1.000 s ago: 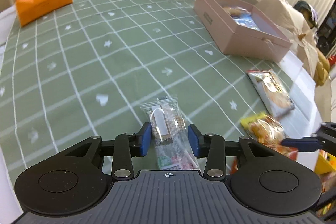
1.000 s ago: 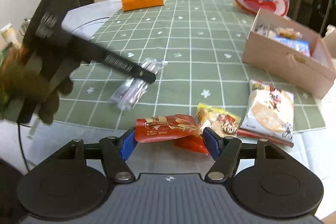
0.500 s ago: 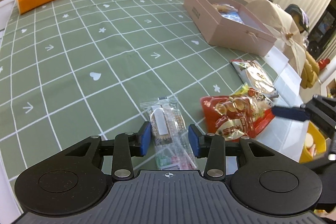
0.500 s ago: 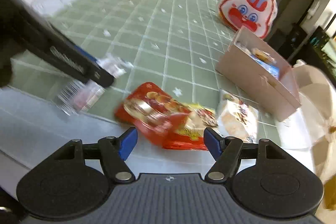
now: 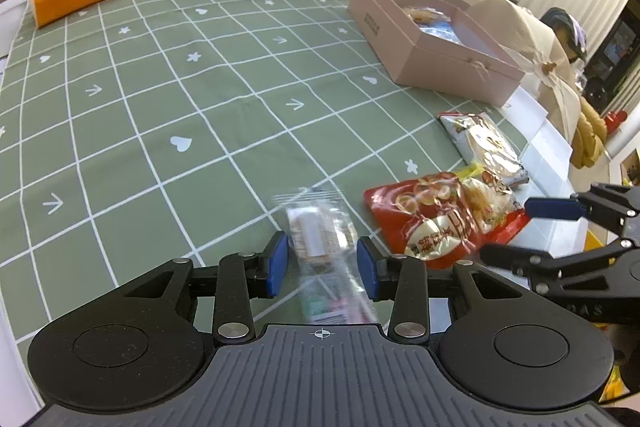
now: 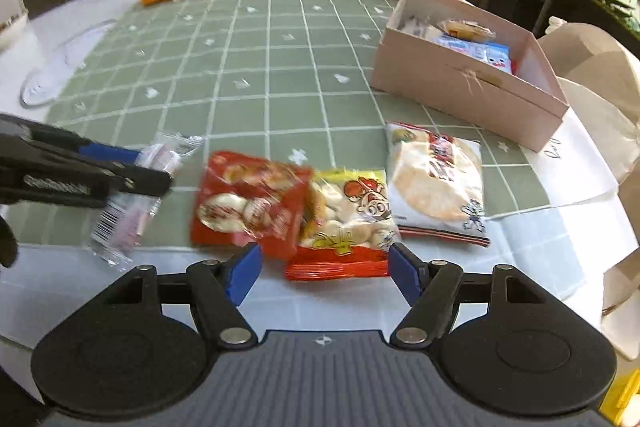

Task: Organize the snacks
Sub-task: 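Grasp the yellow-and-red puff snack bag with the right tool while the left tool holds the packet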

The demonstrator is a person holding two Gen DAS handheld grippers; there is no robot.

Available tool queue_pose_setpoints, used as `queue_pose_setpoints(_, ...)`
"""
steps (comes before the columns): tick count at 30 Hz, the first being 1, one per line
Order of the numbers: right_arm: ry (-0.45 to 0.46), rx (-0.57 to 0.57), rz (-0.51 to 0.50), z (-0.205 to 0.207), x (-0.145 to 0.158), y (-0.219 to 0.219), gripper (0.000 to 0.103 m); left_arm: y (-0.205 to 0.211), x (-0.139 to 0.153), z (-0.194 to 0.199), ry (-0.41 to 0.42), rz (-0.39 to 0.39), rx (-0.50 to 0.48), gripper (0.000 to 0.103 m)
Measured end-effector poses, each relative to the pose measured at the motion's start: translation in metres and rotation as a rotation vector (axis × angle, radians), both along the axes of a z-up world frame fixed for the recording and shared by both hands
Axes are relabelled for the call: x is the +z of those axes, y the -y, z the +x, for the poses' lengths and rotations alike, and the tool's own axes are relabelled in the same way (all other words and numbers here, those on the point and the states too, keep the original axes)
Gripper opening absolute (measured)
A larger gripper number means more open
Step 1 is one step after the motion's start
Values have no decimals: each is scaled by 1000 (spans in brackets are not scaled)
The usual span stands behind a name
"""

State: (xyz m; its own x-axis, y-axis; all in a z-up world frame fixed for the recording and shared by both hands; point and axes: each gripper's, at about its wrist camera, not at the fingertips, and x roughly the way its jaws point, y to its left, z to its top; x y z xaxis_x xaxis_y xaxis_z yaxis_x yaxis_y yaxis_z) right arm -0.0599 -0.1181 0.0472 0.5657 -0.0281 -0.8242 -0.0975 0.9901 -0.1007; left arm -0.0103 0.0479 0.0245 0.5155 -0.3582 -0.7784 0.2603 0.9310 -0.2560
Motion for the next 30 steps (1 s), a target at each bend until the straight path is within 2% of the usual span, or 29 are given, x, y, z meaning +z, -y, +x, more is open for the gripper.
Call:
queue_pose_setpoints(2, 26, -26, -5, 0, 2, 6, 70, 0, 0, -1, 5, 1, -3, 42)
queue_pose_setpoints(6, 54, -96, 93, 6, 5, 21, 70, 0, 0, -1, 7, 5, -4, 42)
queue_pose_setpoints(13, 6, -66, 47, 32, -18, 12, 70, 6, -1, -6, 39, 42, -25, 42)
queue_pose_setpoints(16, 7, -45, 52, 33, -15, 6, 59, 9, 0, -8, 39, 60, -35, 42)
queue_pose_setpoints(19, 13, -21, 49, 28, -10, 2, 55, 10, 0, -8, 40, 72, -36, 42)
queue_pose_setpoints(20, 16, -17, 52, 26, -8, 1, 50, 10, 0, -8, 42, 74, -35, 42)
queue_pose_setpoints(22, 25, -15, 56, 22, -3, 1, 49, 11, -1, -9, 47, 79, -32, 42)
queue_pose_setpoints(24, 37, -17, 58, 19, 2, 2, 47, 10, -1, -9, 50, 76, -23, 38)
queue_pose_setpoints(30, 43, -19, 31, 13, 1, 5, 46, 2, -1, -8, 38, 15, -3, 33)
